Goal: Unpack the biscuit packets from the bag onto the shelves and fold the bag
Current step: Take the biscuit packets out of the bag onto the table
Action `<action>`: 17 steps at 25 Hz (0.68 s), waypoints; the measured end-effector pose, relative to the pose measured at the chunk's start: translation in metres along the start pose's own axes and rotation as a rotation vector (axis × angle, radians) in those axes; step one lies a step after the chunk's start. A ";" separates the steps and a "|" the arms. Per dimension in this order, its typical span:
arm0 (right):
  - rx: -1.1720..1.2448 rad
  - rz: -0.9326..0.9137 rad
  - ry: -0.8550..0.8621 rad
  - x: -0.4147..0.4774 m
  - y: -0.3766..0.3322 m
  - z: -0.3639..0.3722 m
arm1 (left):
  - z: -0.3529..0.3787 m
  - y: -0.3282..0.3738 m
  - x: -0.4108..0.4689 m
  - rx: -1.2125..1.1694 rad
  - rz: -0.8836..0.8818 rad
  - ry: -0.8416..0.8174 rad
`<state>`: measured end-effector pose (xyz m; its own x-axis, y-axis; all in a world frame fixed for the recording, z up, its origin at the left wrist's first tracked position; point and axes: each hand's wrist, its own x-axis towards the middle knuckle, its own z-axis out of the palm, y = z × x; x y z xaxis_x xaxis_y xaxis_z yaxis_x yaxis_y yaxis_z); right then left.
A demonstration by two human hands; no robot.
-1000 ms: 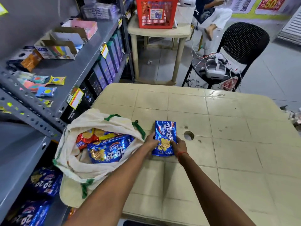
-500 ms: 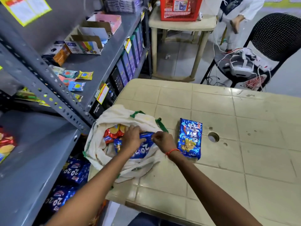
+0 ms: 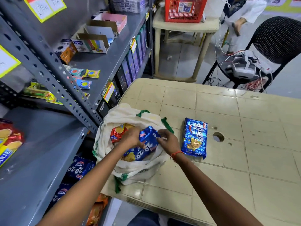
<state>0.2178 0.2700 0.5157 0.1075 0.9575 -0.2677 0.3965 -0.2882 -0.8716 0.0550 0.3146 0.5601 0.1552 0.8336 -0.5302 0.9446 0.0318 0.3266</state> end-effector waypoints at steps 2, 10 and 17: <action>0.082 -0.009 -0.038 -0.001 -0.003 -0.010 | -0.028 0.003 -0.014 -0.042 -0.022 0.136; 0.849 0.165 -0.186 -0.014 0.008 -0.080 | -0.042 0.079 -0.024 -0.839 0.083 0.171; 0.530 0.207 0.380 -0.025 0.092 -0.187 | 0.094 0.221 0.025 -1.043 0.061 -0.086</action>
<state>0.4222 0.2220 0.5190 0.4838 0.7921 -0.3721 -0.1560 -0.3403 -0.9273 0.2951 0.2909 0.5459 0.2529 0.8089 -0.5308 0.2229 0.4852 0.8455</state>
